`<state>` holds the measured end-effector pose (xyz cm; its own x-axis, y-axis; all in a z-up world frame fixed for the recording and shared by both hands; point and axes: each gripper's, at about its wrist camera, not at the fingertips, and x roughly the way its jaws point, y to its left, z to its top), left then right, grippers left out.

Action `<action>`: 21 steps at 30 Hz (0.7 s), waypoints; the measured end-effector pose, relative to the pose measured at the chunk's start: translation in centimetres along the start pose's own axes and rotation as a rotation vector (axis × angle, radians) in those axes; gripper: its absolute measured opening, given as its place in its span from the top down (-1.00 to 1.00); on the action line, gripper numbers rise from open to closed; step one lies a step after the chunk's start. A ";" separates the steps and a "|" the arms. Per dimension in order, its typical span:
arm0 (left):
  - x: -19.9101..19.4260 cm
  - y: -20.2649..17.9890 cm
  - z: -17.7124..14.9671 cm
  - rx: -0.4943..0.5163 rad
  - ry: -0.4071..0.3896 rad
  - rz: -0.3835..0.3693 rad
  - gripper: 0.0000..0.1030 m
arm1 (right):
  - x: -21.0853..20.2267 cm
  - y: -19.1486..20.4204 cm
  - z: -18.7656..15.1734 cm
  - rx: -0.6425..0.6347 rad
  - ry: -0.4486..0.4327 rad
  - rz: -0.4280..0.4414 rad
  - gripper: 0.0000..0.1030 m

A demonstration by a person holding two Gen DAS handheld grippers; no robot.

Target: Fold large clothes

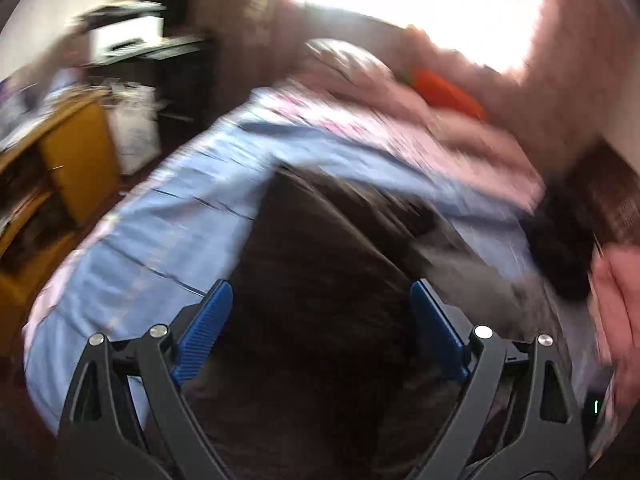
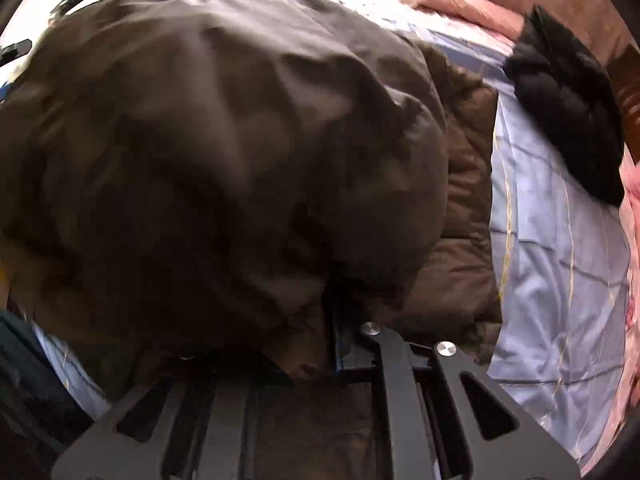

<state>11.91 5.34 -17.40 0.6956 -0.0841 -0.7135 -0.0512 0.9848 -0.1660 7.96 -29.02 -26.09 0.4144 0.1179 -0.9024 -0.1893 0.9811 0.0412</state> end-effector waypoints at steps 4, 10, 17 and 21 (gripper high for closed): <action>2.7 -3.3 -1.9 0.106 0.071 0.052 -0.77 | -1.7 0.7 0.3 -0.056 -0.059 -0.003 0.69; 5.6 -2.4 -1.3 0.077 0.154 0.138 -0.77 | -7.8 2.7 0.6 -0.251 -0.282 -0.047 -0.97; 6.8 -0.7 -0.7 -0.028 0.214 0.073 -0.77 | -11.7 4.4 -1.8 -0.581 -0.192 -0.053 -0.97; 5.4 -2.8 -1.9 0.087 0.195 0.105 -0.77 | -16.0 1.7 -1.0 -0.359 -0.283 0.181 -0.97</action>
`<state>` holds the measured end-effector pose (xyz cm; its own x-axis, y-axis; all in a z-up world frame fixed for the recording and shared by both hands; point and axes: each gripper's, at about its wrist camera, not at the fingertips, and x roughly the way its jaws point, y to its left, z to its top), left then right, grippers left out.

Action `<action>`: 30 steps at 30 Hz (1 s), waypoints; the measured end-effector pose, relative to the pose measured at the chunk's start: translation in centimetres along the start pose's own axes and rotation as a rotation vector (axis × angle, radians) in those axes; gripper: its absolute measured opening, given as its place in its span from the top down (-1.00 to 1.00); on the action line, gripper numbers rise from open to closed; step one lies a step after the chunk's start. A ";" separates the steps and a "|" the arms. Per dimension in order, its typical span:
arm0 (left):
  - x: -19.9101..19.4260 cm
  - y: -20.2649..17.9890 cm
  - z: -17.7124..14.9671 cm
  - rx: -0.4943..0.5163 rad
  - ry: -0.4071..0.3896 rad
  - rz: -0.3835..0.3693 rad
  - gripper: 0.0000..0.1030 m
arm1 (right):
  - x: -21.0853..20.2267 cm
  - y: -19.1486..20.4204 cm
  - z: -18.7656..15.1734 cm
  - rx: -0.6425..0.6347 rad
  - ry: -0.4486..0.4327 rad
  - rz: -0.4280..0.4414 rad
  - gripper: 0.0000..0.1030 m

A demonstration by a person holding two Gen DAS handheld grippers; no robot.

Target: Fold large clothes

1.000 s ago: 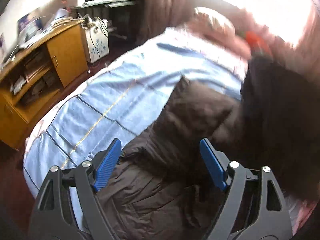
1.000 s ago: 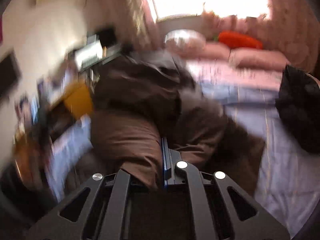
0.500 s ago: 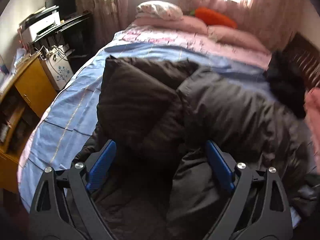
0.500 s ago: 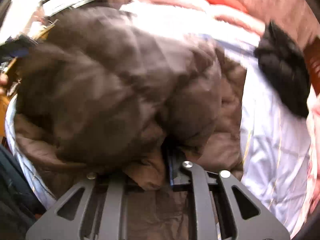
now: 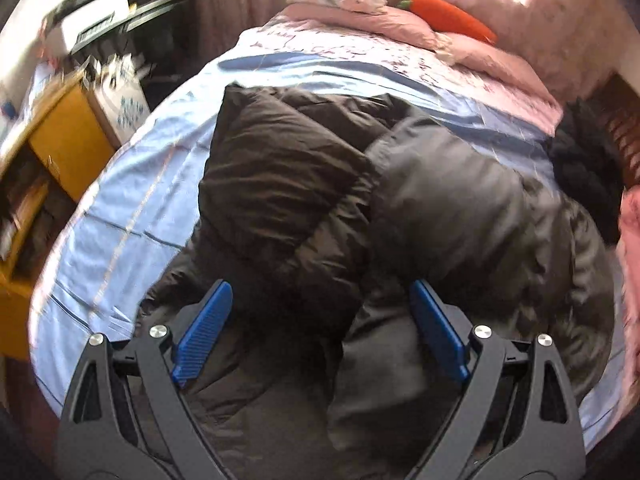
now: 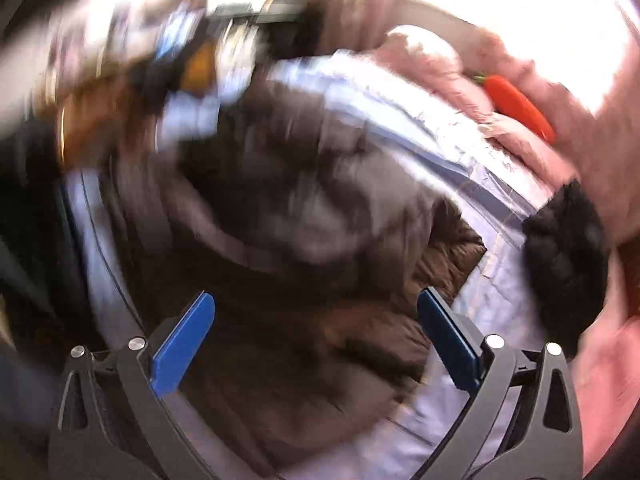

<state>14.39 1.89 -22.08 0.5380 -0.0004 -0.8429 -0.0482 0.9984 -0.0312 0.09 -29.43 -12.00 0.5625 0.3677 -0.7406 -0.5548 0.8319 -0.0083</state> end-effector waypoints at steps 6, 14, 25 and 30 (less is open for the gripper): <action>-0.5 -4.0 -3.3 0.189 0.005 0.035 -0.78 | 5.1 -0.5 0.8 0.343 -0.014 0.127 0.45; 2.3 -6.4 -5.8 0.266 0.110 0.013 -0.81 | 19.1 -1.8 -2.5 0.500 0.259 -0.052 0.82; 7.6 -5.5 -1.7 0.124 0.133 -0.078 -0.91 | 25.8 -6.6 2.0 0.506 0.186 -0.216 0.84; 6.0 -5.2 -1.0 0.129 0.099 -0.065 -0.88 | 20.0 -6.8 2.5 0.526 0.200 -0.126 0.37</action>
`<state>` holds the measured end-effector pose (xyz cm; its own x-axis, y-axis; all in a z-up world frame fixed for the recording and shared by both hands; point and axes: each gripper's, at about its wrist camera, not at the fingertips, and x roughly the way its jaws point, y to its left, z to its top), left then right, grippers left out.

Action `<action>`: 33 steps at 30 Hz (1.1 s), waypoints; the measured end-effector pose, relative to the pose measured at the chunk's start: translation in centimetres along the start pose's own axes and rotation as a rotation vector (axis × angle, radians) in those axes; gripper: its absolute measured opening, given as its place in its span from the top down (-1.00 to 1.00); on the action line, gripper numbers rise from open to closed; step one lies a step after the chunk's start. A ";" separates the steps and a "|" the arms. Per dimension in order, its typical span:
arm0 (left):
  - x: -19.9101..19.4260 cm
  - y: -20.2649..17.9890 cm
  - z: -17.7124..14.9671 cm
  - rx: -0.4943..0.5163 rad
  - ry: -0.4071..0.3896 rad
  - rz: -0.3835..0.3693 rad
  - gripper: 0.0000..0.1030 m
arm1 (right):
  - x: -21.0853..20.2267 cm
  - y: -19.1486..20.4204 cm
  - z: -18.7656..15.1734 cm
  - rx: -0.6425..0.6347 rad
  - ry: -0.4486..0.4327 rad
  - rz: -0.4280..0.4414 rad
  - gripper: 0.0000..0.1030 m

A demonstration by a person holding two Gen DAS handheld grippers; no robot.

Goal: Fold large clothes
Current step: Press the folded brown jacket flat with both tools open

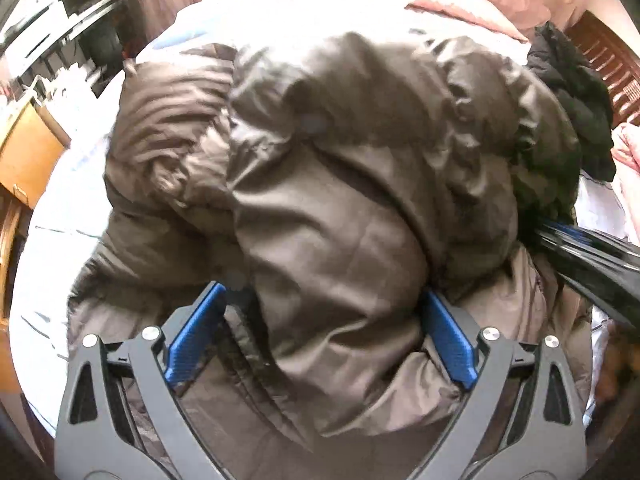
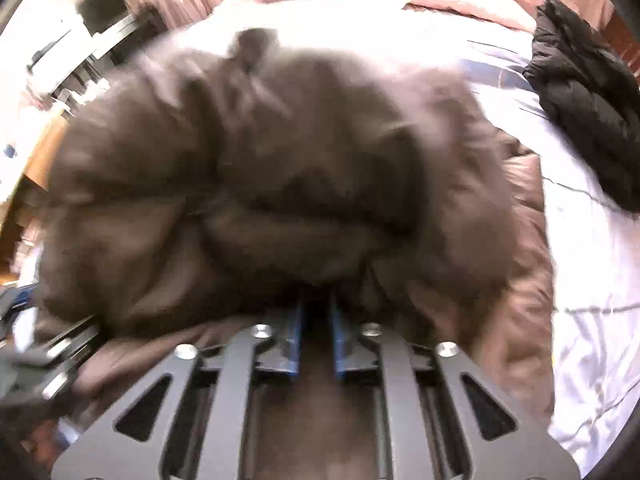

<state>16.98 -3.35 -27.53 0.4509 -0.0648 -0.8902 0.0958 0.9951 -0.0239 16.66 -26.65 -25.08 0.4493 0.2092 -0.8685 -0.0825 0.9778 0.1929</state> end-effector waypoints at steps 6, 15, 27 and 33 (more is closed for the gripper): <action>-1.9 -0.6 -0.2 0.023 -0.030 0.015 -0.83 | -6.3 -1.1 -4.9 0.084 0.091 0.163 0.05; -1.5 -1.9 -1.7 0.114 -0.051 0.185 -0.80 | -1.2 -1.7 -6.3 0.116 0.169 0.106 0.05; -4.9 3.0 -0.3 -0.091 -0.047 0.062 -0.65 | -5.4 0.3 -2.7 0.013 -0.007 0.094 0.05; 0.8 2.3 -1.1 0.002 0.133 0.223 -0.43 | -5.2 -1.3 -2.1 0.079 -0.059 0.177 0.11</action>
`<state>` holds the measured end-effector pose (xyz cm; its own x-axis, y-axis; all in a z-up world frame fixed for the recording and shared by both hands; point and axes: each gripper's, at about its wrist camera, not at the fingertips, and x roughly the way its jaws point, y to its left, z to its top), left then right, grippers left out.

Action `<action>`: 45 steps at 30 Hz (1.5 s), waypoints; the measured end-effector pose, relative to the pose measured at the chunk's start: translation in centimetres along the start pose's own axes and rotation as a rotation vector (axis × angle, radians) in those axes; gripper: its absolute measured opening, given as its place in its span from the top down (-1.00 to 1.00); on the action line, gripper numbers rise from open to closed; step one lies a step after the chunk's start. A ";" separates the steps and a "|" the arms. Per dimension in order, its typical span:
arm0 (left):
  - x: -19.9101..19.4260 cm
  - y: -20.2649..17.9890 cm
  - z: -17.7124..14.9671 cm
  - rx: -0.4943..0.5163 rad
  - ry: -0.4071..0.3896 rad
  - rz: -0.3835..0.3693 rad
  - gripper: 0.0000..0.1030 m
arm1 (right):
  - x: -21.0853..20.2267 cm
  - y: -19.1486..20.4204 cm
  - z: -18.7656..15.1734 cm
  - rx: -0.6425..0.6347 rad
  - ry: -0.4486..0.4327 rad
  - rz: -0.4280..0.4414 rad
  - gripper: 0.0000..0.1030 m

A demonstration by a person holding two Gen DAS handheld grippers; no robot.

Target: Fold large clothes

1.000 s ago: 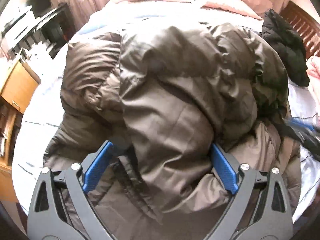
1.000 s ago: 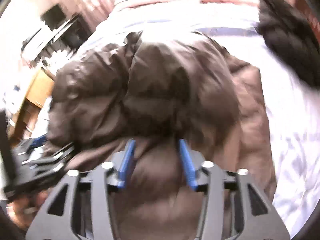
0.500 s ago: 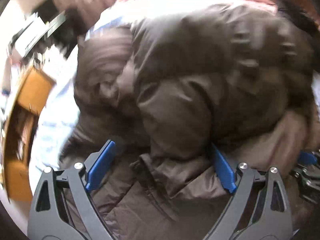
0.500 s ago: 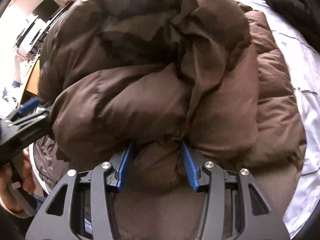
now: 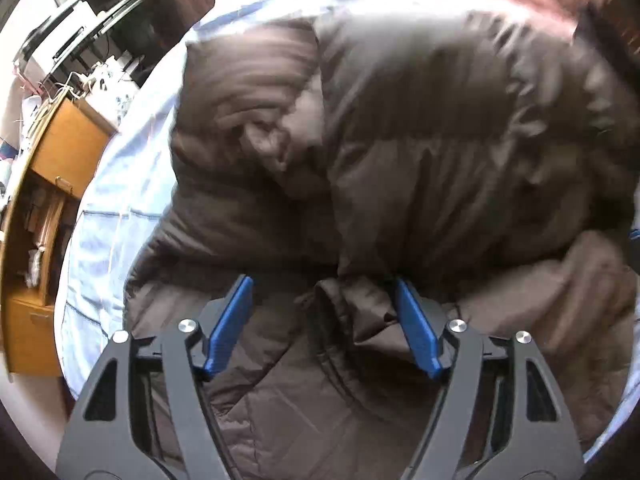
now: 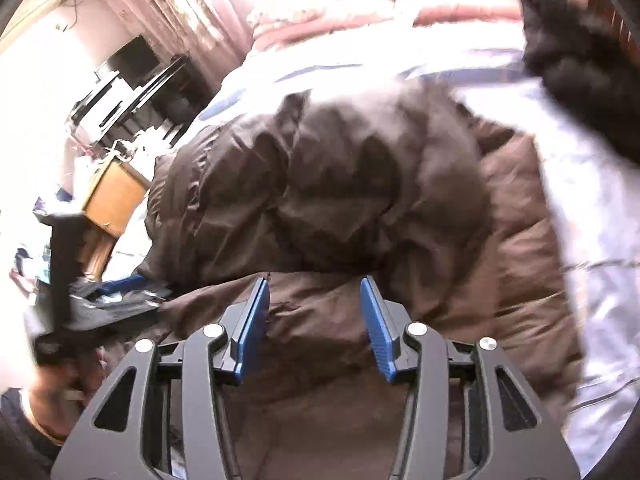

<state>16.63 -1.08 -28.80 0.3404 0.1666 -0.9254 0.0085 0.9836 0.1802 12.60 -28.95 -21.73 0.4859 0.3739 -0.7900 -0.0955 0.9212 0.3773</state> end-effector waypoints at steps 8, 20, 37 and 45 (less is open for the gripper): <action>-1.7 0.6 0.5 -0.093 -0.028 -0.092 -0.43 | 3.3 1.0 -0.4 0.030 0.113 -0.010 0.08; -10.4 -2.5 -1.6 -0.007 -0.350 -0.279 -0.44 | -3.5 -0.5 1.9 0.007 -0.161 -0.127 -0.07; -5.2 -3.6 -1.8 0.064 -0.174 -0.218 -0.56 | 8.0 -2.6 3.7 0.007 -0.038 -0.262 -0.23; -4.4 -6.6 -2.0 0.145 -0.154 -0.128 -0.59 | -1.9 -6.0 8.6 0.120 -0.274 0.046 -0.51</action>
<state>13.20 -8.22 -26.55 0.4670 0.0179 -0.8841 0.1921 0.9739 0.1212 19.74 -36.09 -18.34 0.7013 0.3570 -0.6171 -0.0274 0.8784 0.4771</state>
